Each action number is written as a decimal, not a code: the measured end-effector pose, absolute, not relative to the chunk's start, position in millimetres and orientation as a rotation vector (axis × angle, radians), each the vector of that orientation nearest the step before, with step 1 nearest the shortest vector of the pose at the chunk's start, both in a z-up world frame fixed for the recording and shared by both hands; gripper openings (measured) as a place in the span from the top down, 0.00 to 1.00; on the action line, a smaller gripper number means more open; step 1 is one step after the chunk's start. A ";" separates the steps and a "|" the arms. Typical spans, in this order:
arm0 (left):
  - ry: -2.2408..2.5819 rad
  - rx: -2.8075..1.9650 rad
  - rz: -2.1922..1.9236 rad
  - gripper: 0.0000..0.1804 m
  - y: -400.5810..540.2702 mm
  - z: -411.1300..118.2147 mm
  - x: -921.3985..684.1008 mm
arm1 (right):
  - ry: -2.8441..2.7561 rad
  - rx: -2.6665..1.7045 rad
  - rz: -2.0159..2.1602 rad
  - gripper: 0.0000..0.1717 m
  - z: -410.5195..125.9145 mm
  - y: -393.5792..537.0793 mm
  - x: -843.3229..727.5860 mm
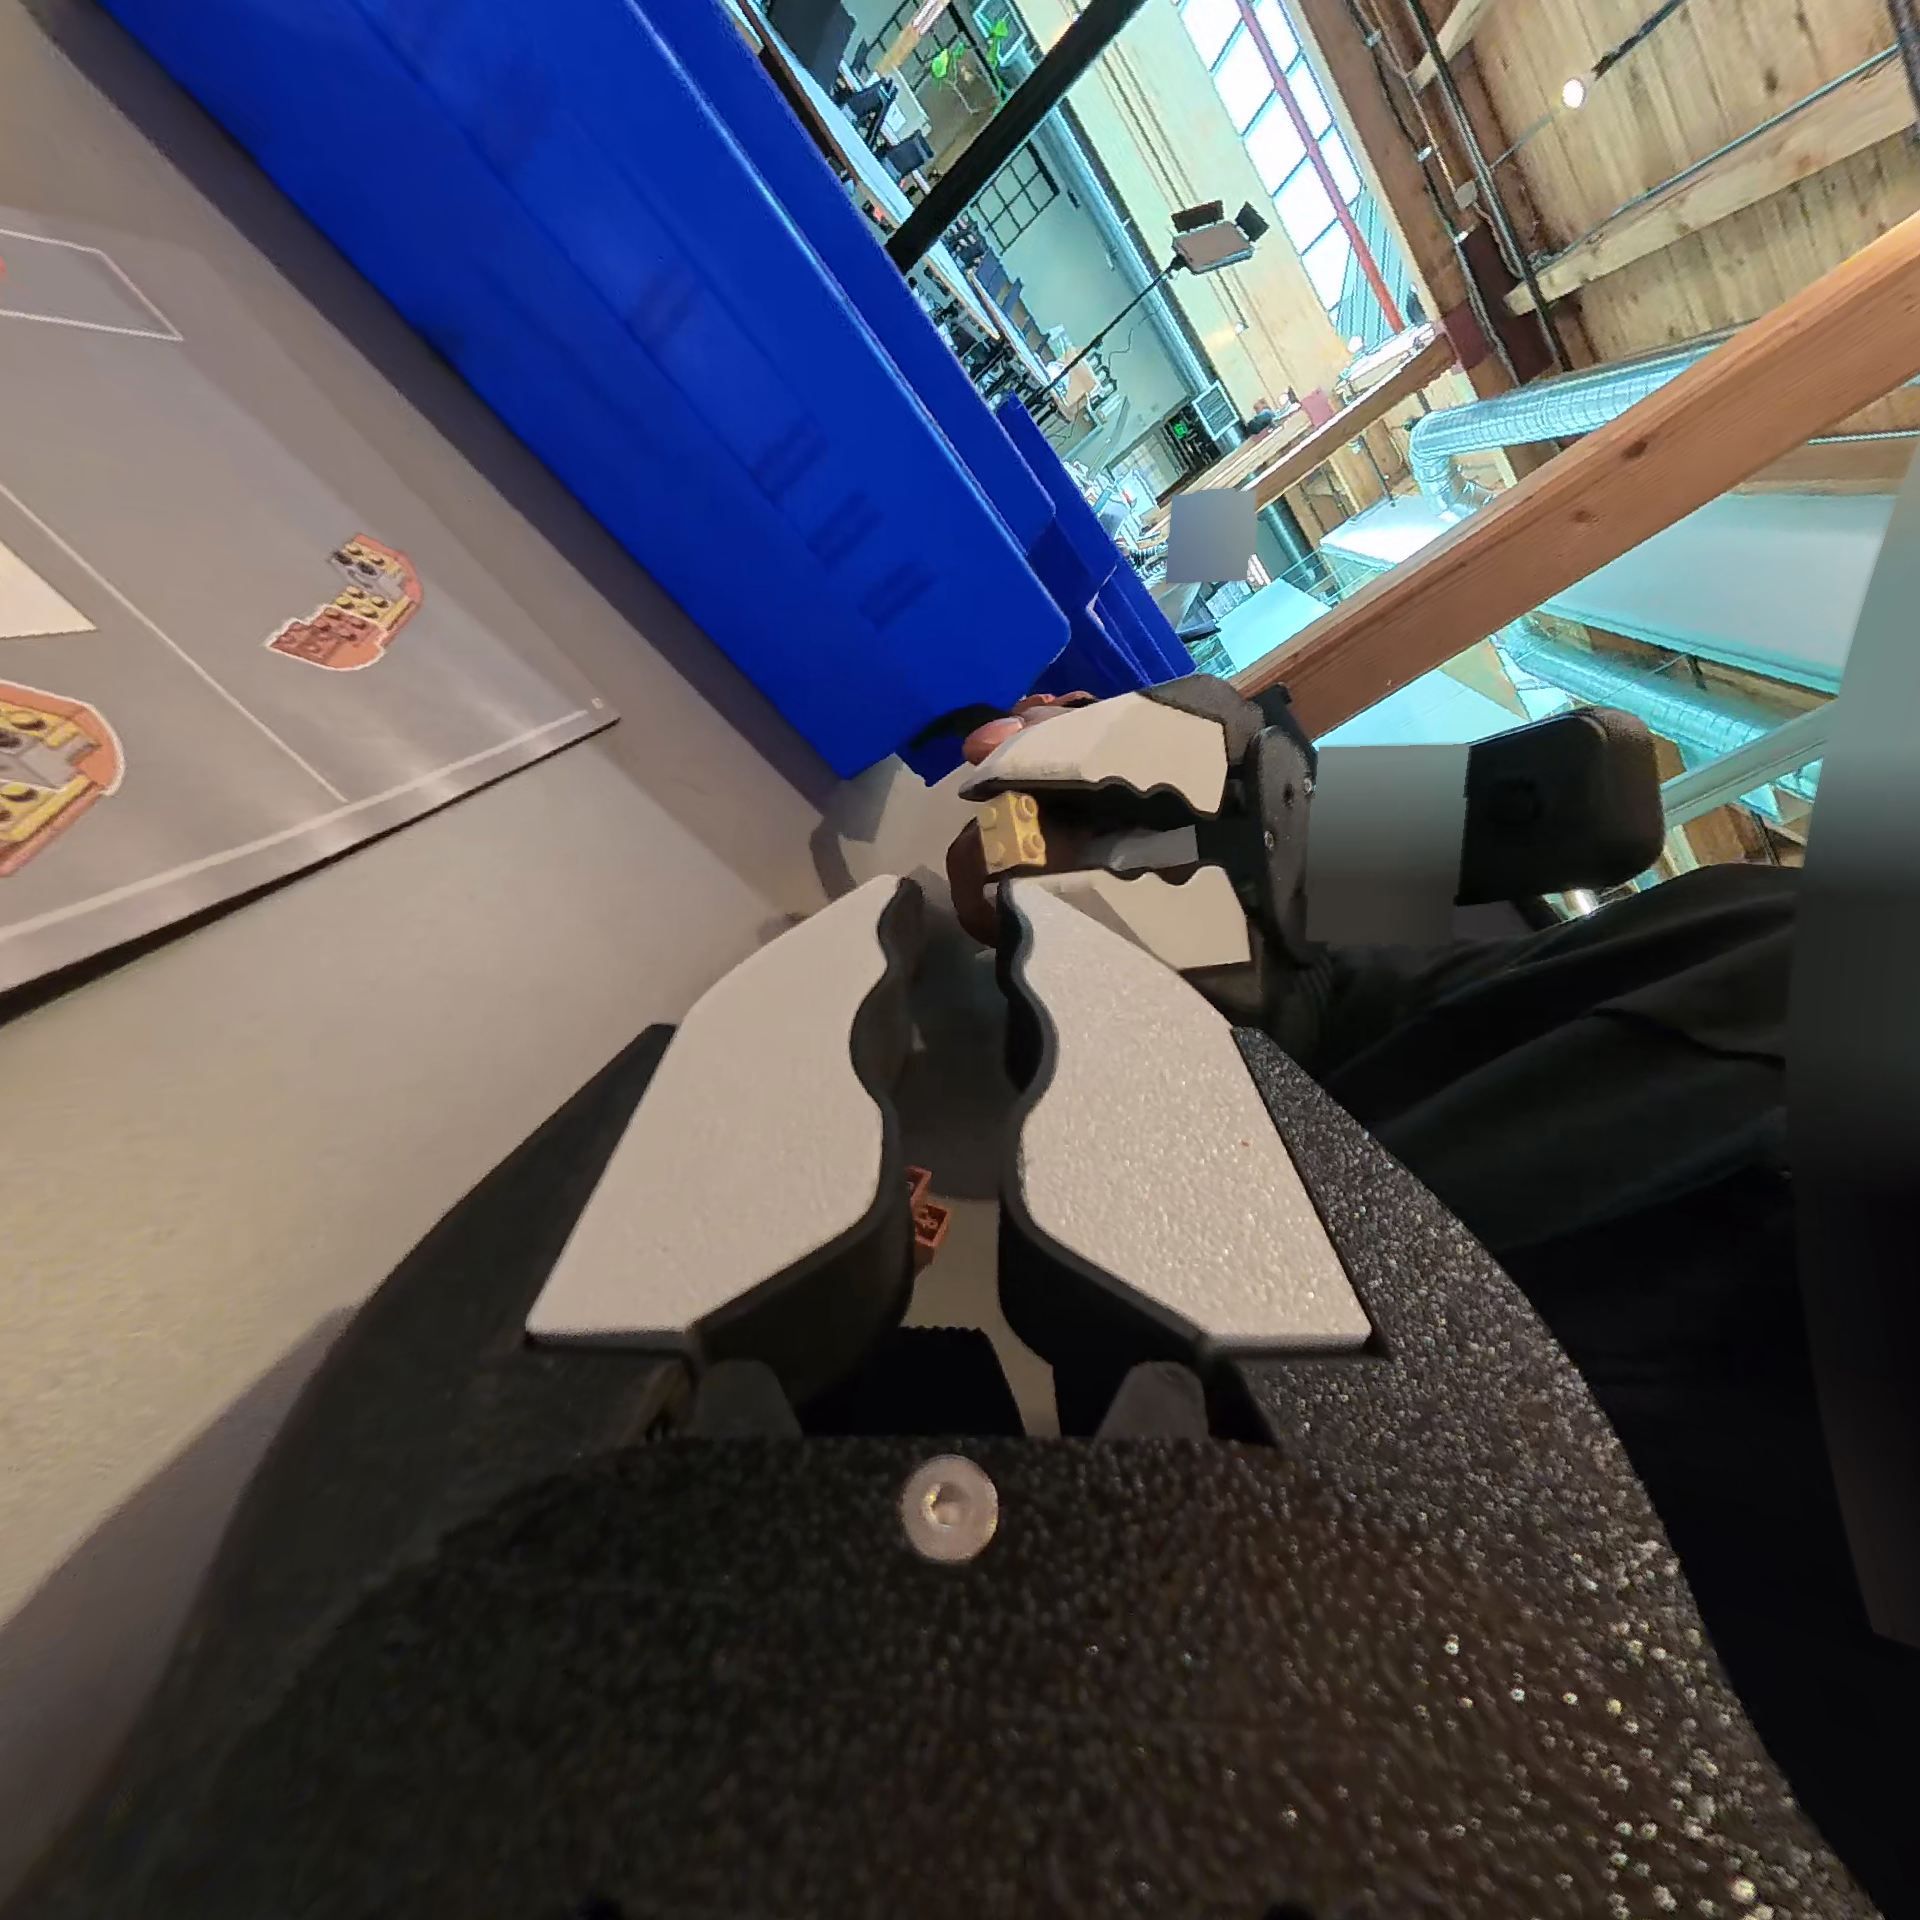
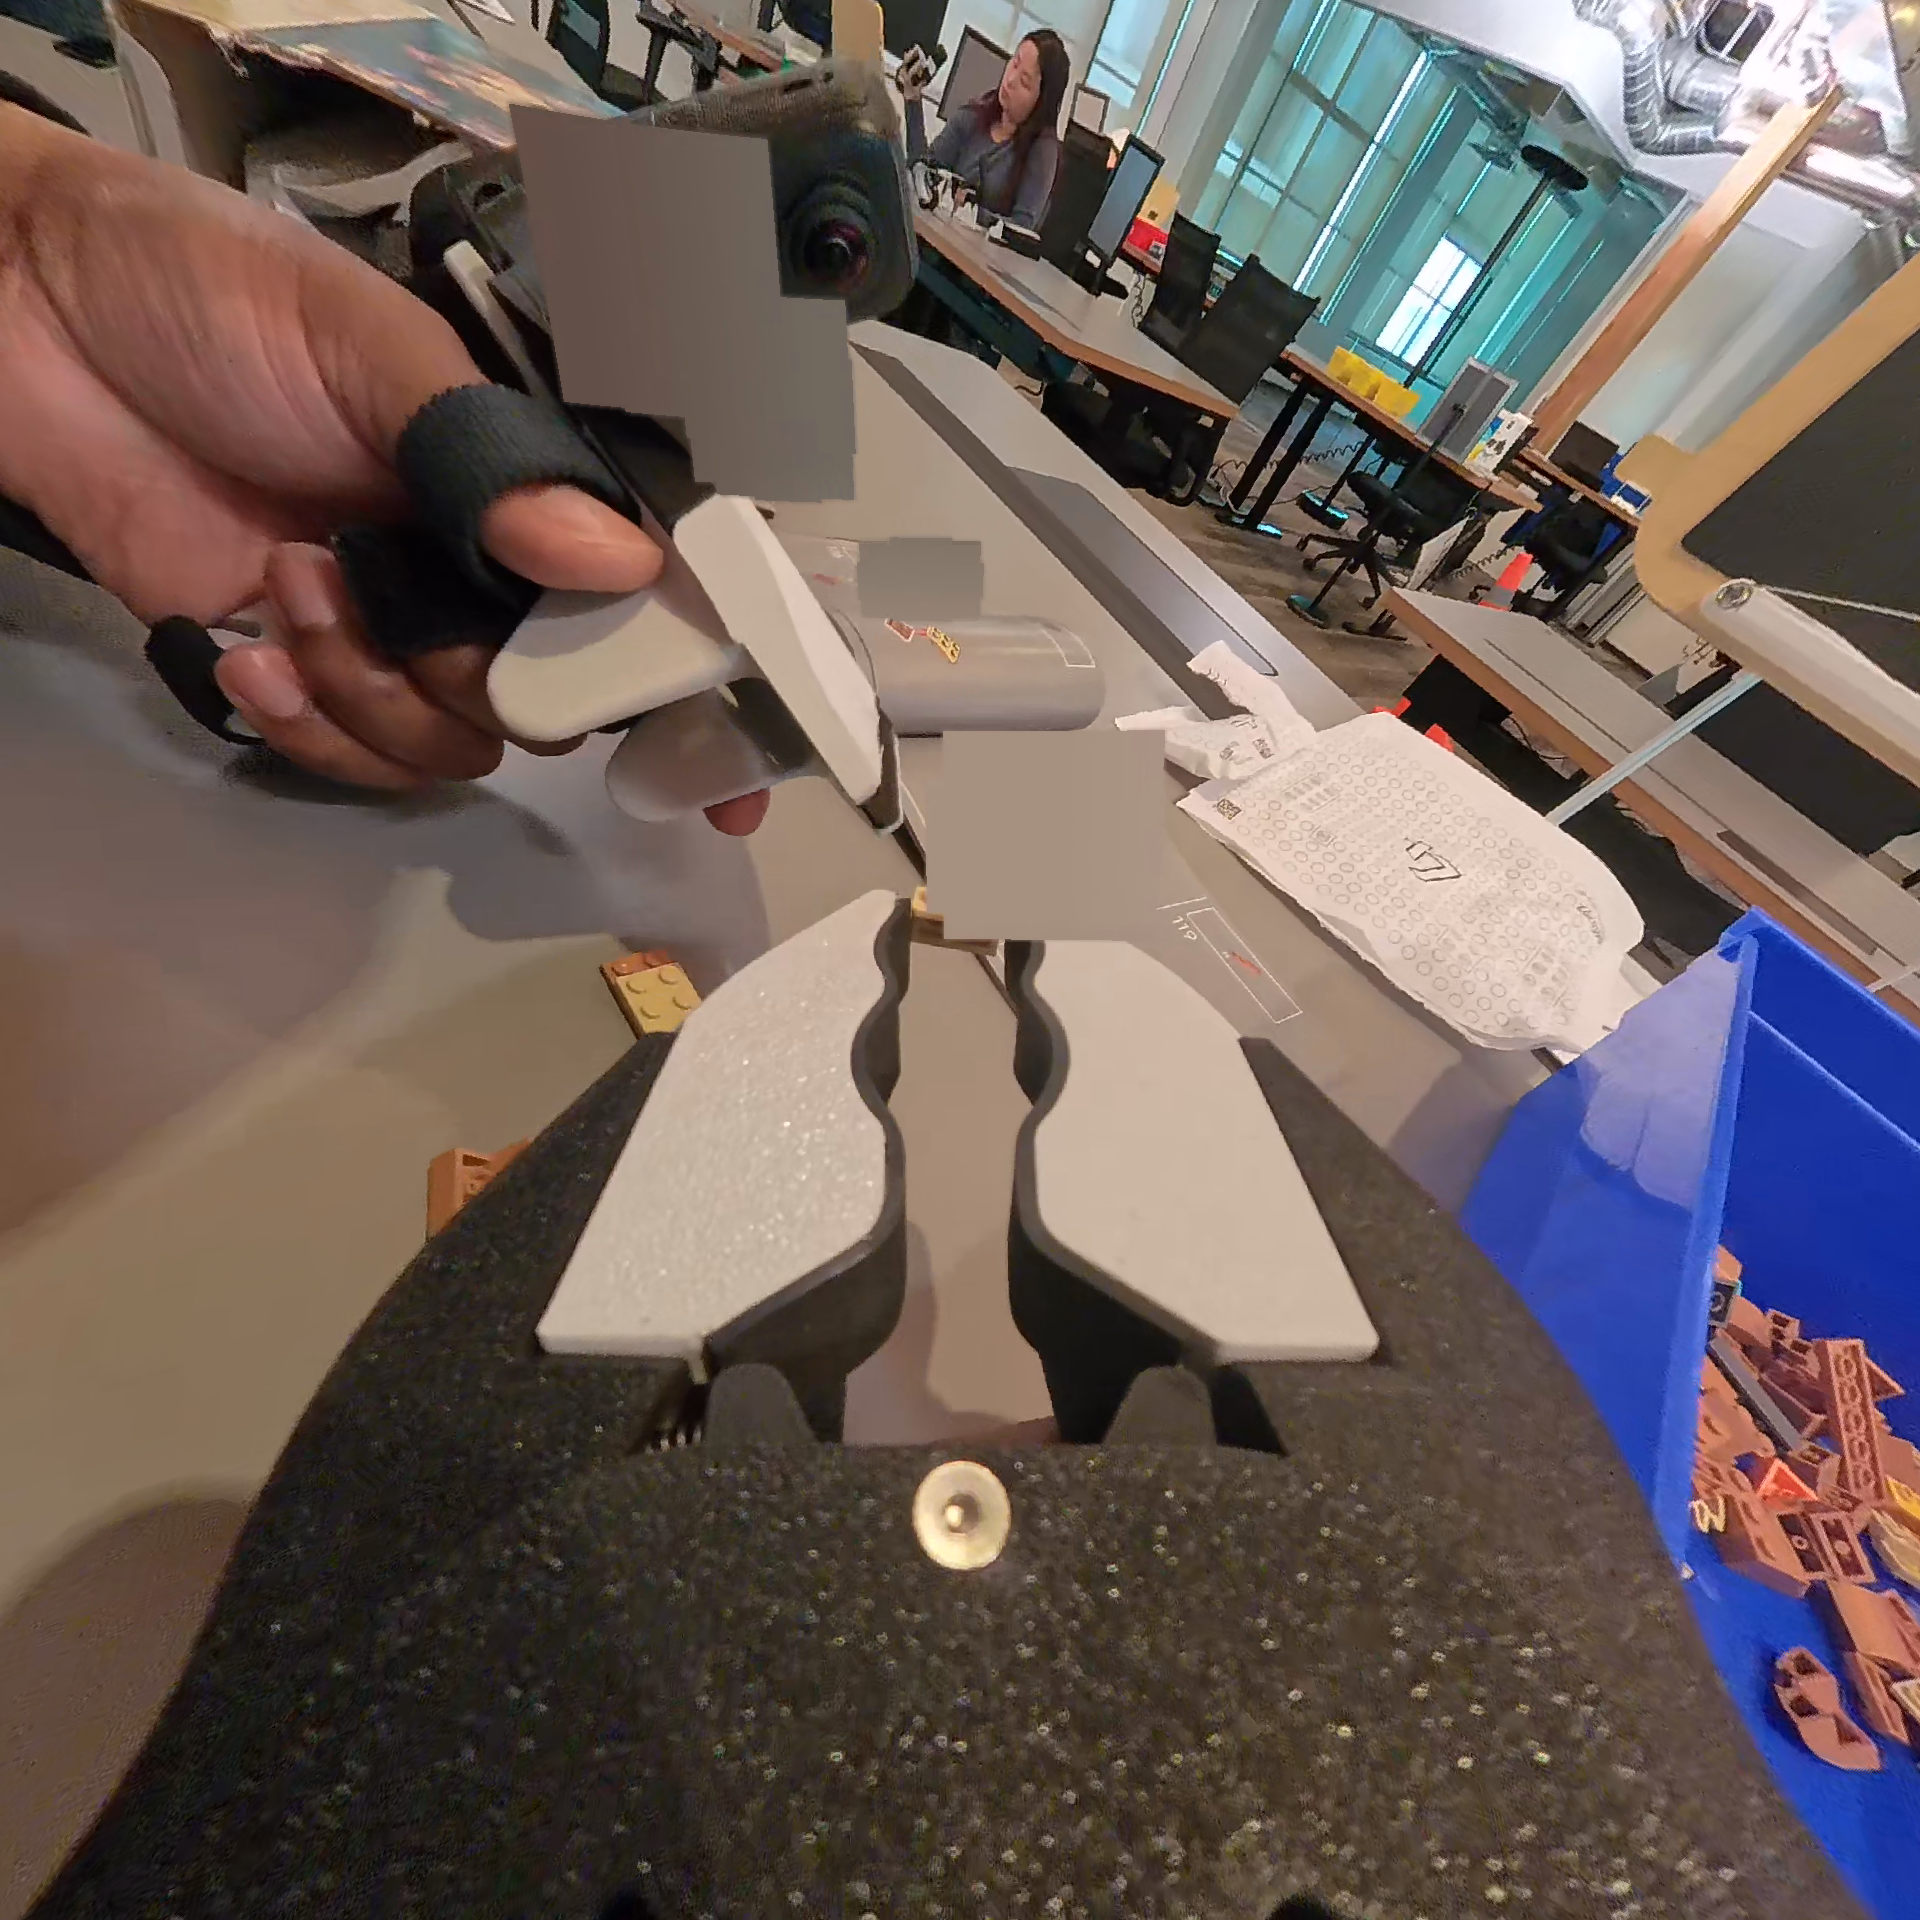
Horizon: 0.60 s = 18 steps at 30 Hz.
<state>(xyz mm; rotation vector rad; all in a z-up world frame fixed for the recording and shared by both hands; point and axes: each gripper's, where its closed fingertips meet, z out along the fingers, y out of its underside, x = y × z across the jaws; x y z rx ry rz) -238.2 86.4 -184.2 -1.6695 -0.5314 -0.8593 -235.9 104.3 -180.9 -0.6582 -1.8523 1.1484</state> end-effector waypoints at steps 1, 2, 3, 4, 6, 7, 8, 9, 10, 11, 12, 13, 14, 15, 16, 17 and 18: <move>-0.539 -1.671 -0.860 0.93 86.3 -185.8 -239.0 | -1.852 -0.659 1.146 0.90 -181.1 104.6 -236.1; -0.545 -1.674 -0.860 0.93 86.2 -187.1 -239.8 | -1.852 -0.659 1.142 0.90 -181.1 105.0 -236.2; -0.549 -1.677 -0.860 0.93 86.3 -188.0 -240.1 | -1.850 -0.657 1.138 0.90 -181.0 105.2 -236.4; -0.549 -1.679 -0.858 0.93 86.4 -188.5 -239.9 | -1.847 -0.653 1.133 0.90 -180.7 105.5 -236.4; -0.541 -1.694 -0.845 0.93 86.7 -189.7 -239.3 | -1.835 -0.643 1.115 0.90 -179.7 106.2 -236.8; -0.534 -1.708 -0.830 0.93 87.0 -190.8 -238.8 | -1.828 -0.634 1.101 0.90 -179.2 106.4 -237.1; -0.525 -1.726 -0.810 0.93 87.4 -192.2 -238.4 | -1.819 -0.622 1.081 0.90 -178.8 106.8 -237.4; -0.516 -1.748 -0.787 0.92 87.7 -194.2 -237.9 | -1.810 -0.606 1.056 0.90 -178.5 107.2 -237.7; -0.509 -1.766 -0.764 0.92 87.9 -195.7 -237.7 | -1.801 -0.586 1.027 0.90 -178.3 107.5 -238.0; -0.504 -1.778 -0.745 0.92 88.2 -196.6 -237.5 | -1.792 -0.563 0.996 0.90 -178.1 107.6 -238.0; -0.503 -1.784 -0.733 0.92 88.4 -196.6 -237.0 | -1.783 -0.538 0.964 0.90 -177.8 107.6 -237.8; -0.504 -1.784 -0.727 0.92 88.5 -196.2 -236.2 | -1.774 -0.511 0.932 0.90 -177.5 107.3 -237.3; -0.509 -1.779 -0.725 0.91 88.7 -195.5 -235.0 | -1.764 -0.483 0.902 0.90 -176.9 106.9 -236.6; -0.514 -1.770 -0.730 0.91 88.8 -193.9 -233.1 | -1.753 -0.454 0.873 0.90 -176.1 106.2 -235.6; -0.510 -1.755 -0.734 0.91 88.8 -191.5 -230.5 | -1.743 -0.425 0.848 0.90 -175.4 105.5 -234.4; -0.517 -1.752 -0.731 0.91 88.6 -191.3 -228.4 | -1.733 -0.400 0.825 0.90 -174.7 104.6 -233.2; -0.519 -1.751 -0.726 0.91 87.9 -191.5 -225.9 | -1.723 -0.377 0.807 0.90 -174.1 103.8 -231.7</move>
